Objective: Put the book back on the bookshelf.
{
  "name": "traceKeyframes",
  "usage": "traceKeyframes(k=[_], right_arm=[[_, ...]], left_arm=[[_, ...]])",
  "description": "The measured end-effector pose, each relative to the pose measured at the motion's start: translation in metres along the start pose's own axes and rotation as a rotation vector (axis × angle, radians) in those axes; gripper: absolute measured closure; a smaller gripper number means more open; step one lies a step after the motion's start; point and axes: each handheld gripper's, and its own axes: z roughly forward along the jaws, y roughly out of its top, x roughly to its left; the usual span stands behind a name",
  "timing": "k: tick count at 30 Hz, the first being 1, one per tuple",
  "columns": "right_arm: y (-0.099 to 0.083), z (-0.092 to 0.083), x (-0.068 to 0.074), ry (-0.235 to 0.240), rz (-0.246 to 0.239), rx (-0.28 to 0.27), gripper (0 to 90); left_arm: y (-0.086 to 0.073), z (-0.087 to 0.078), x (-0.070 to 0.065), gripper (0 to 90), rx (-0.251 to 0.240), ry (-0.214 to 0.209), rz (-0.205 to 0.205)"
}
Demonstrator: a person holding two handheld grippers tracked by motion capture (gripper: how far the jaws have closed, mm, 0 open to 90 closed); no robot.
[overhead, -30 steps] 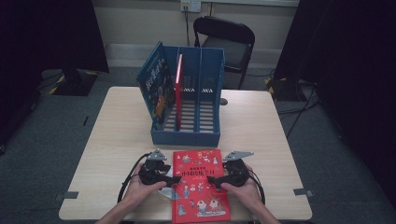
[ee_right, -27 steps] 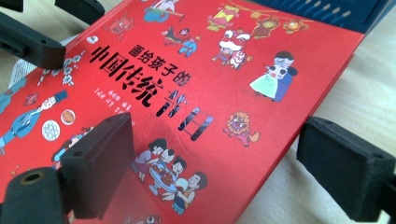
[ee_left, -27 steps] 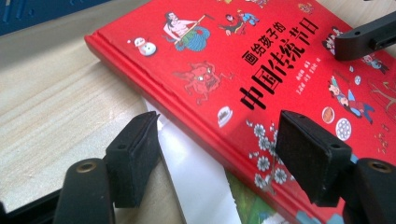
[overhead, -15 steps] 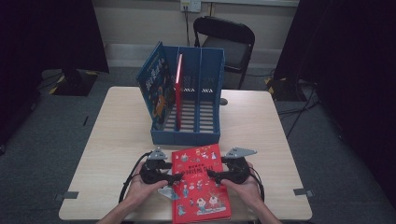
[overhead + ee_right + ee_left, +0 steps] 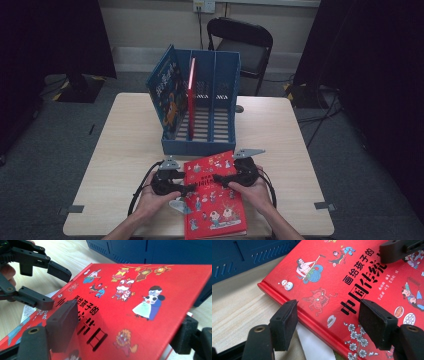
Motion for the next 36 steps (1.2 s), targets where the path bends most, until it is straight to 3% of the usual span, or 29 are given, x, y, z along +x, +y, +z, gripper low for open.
traceKeyframes(k=[5,12,21,27,31,36], right_arm=[[-0.001,0.007,-0.001,0.029,0.005,0.002,24.2],[0.0,0.002,-0.003,0.046,-0.01,-0.007,30.8],[0.001,-0.002,-0.002,0.049,-0.005,0.002,30.6],[0.001,-0.003,-0.001,0.06,-0.018,0.027,25.6],[0.005,-0.008,0.001,0.059,-0.047,0.003,35.2],[0.005,-0.011,0.005,0.05,-0.083,-0.014,36.7]], left_arm=[[0.001,0.001,-0.002,27.7,0.006,0.007,0.014],[0.002,0.003,0.003,23.6,0.004,-0.01,-0.04],[0.004,0.0,0.003,24.8,-0.016,-0.017,-0.043],[0.005,0.001,0.002,26.6,-0.012,-0.027,-0.03],[0.006,0.0,0.003,25.8,-0.014,-0.026,-0.034],[0.006,-0.001,0.005,23.1,-0.031,-0.028,-0.052]])
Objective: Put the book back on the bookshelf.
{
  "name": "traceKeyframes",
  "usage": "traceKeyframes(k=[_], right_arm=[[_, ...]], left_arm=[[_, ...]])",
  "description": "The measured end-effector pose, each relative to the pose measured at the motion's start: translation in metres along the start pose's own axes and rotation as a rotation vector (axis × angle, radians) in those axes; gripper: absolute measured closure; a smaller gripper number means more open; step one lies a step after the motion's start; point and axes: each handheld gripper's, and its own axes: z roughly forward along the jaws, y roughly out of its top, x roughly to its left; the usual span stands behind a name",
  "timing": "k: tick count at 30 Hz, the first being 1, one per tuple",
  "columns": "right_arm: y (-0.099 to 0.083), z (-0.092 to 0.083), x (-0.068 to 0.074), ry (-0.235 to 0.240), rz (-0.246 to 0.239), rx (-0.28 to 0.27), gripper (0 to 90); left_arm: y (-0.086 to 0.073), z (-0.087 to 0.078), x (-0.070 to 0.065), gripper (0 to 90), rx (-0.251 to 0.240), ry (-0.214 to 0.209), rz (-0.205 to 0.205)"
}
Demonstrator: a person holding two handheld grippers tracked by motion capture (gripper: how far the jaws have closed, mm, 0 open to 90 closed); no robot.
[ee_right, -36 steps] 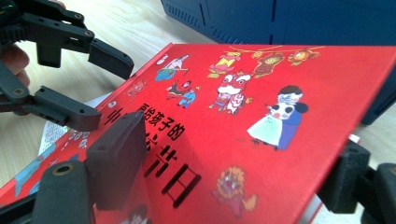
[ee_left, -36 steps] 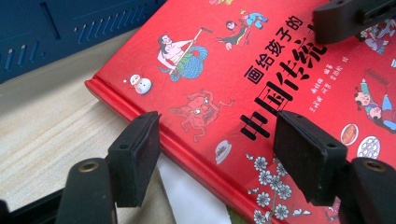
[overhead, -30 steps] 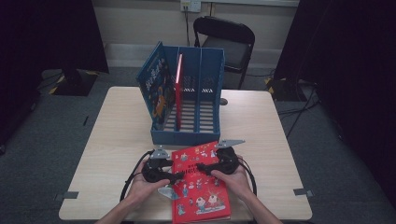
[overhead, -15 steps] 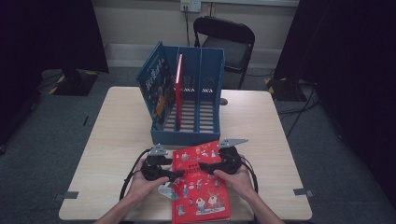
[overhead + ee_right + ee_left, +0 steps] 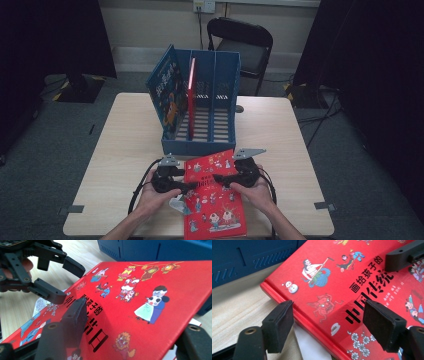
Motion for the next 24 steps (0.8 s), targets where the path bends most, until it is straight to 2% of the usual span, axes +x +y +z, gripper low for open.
traceKeyframes(k=[1,5,14,16,19,22,24], right_arm=[[0.0,-0.002,0.002,0.0,-0.021,-0.014,37.9],[0.001,-0.007,0.004,0.001,-0.042,-0.034,39.6],[0.001,-0.012,0.008,-0.002,-0.067,-0.059,42.0],[0.001,-0.015,0.01,0.003,-0.08,-0.076,44.5],[0.002,-0.018,0.012,0.004,-0.089,-0.082,45.3],[0.002,-0.019,0.012,0.004,-0.09,-0.086,46.7],[0.002,-0.02,0.011,0.013,-0.084,-0.096,48.8]], left_arm=[[0.001,-0.001,0.001,22.0,-0.011,-0.001,-0.006],[0.001,-0.003,0.003,20.3,-0.038,-0.01,-0.028],[0.001,-0.003,0.007,17.6,-0.034,-0.012,-0.044],[0.001,-0.003,0.008,15.6,-0.039,-0.032,-0.065],[0.001,-0.004,0.008,16.3,-0.052,-0.025,-0.048],[0.001,-0.003,0.008,15.7,-0.053,-0.028,-0.048],[0.001,-0.004,0.009,15.6,-0.058,-0.047,-0.082]])
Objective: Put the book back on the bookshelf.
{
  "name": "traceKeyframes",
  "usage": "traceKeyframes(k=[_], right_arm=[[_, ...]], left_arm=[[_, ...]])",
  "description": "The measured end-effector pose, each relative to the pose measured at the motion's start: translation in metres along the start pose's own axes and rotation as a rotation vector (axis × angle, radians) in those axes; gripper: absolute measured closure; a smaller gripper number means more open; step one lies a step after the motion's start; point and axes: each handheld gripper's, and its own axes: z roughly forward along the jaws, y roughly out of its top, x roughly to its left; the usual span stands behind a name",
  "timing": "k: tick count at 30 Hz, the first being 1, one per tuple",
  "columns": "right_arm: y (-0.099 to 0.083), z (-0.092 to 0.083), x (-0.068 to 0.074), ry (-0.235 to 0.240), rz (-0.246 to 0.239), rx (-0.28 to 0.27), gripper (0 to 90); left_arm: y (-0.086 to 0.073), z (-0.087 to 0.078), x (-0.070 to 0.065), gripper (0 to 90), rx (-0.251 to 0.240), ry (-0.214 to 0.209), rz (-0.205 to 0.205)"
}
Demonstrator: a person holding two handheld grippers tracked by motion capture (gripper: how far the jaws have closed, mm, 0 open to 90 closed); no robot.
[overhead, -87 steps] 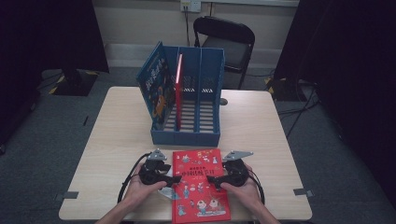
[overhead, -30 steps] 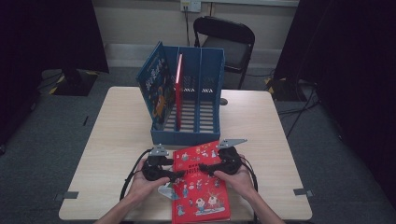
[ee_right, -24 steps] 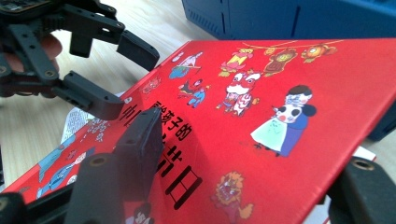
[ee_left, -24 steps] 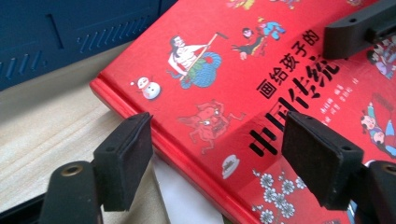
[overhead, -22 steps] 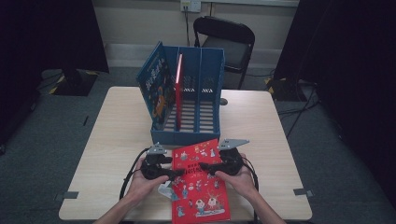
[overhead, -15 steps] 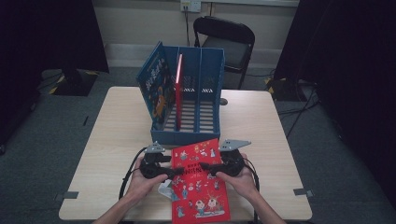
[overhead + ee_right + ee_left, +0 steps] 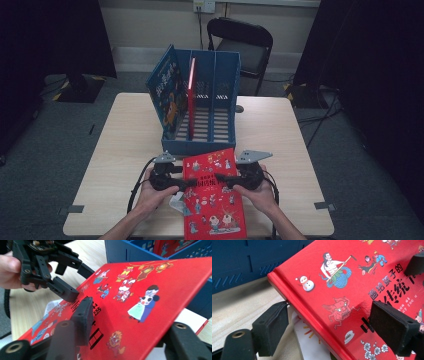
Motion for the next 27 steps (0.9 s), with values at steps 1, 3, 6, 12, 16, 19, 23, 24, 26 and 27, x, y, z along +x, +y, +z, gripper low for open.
traceKeyframes(k=[1,3,6,12,16,19,23,24,26,27], right_arm=[[0.0,-0.001,0.0,0.005,0.0,-0.002,49.0],[0.001,-0.001,0.001,0.013,-0.007,-0.004,49.1],[0.001,-0.001,0.002,0.01,-0.01,-0.002,49.4],[0.003,-0.002,0.002,0.012,0.014,-0.011,52.2],[0.005,-0.001,0.003,0.015,0.022,-0.021,54.0],[0.006,-0.001,0.003,0.018,0.023,-0.026,54.4],[0.01,-0.002,0.003,0.017,0.018,-0.04,55.4],[0.011,-0.003,0.003,0.014,0.019,-0.047,55.7],[0.013,-0.006,0.003,0.007,0.022,-0.06,56.6],[0.014,-0.007,0.003,0.006,0.024,-0.065,56.9]], left_arm=[[0.0,0.001,0.0,16.6,-0.005,-0.017,-0.034],[0.0,0.001,0.0,15.2,-0.002,-0.022,-0.031],[0.001,0.002,0.0,14.0,0.003,-0.027,-0.024],[0.003,0.001,0.003,15.2,0.009,-0.047,-0.038],[0.003,0.001,0.007,15.0,0.011,-0.073,-0.045],[0.004,-0.001,0.007,15.1,0.011,-0.077,-0.038],[0.01,-0.005,0.005,16.0,0.003,-0.069,-0.019],[0.012,-0.006,0.004,16.8,-0.009,-0.066,-0.022],[0.015,-0.007,0.003,19.0,-0.019,-0.062,-0.022],[0.016,-0.008,0.003,19.0,-0.023,-0.063,-0.02]])
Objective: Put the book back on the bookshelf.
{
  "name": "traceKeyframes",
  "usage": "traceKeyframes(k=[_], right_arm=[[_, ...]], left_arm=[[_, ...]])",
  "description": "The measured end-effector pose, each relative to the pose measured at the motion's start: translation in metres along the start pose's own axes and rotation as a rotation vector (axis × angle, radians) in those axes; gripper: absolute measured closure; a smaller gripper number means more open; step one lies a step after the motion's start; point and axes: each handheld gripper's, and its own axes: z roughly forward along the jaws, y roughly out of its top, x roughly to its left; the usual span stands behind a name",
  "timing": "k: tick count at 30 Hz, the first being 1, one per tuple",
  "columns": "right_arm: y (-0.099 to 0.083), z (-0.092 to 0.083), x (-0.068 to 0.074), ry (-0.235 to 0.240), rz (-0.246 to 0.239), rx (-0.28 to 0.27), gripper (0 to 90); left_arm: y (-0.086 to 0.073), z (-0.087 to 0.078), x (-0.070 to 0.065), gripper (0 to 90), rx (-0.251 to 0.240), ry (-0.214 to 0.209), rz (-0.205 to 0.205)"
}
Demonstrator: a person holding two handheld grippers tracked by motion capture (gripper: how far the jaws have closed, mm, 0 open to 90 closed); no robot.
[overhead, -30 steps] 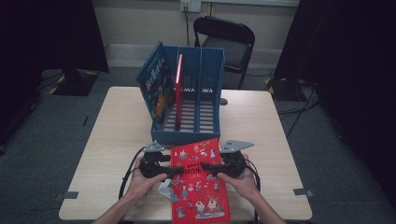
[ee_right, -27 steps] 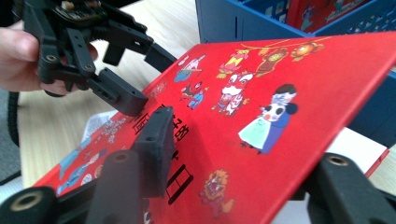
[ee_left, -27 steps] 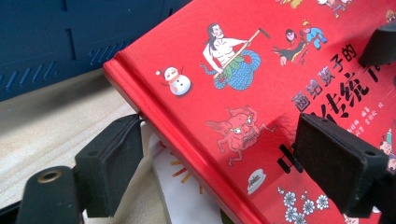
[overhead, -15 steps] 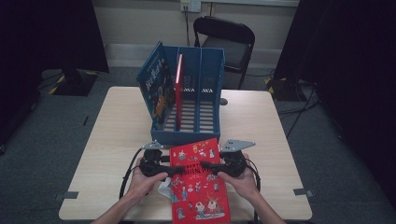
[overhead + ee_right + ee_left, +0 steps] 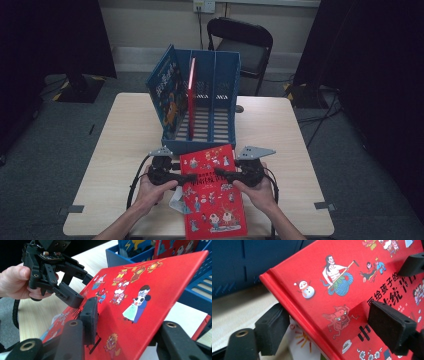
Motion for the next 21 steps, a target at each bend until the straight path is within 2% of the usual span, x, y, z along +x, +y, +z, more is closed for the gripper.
traceKeyframes(k=[8,10,17,21], right_arm=[[0.003,-0.007,0.001,0.011,0.001,-0.02,57.9],[0.004,-0.009,0.001,0.01,0.008,-0.027,58.0],[0.009,-0.017,-0.004,0.028,0.048,-0.068,59.0],[0.012,-0.02,-0.004,0.021,0.04,-0.082,59.0]], left_arm=[[0.003,-0.009,-0.004,27.4,-0.033,-0.004,0.021],[0.004,-0.012,-0.005,28.7,-0.045,-0.017,0.025],[0.009,-0.019,-0.011,31.6,-0.072,-0.036,0.052],[0.012,-0.021,-0.013,32.0,-0.08,-0.036,0.057]])
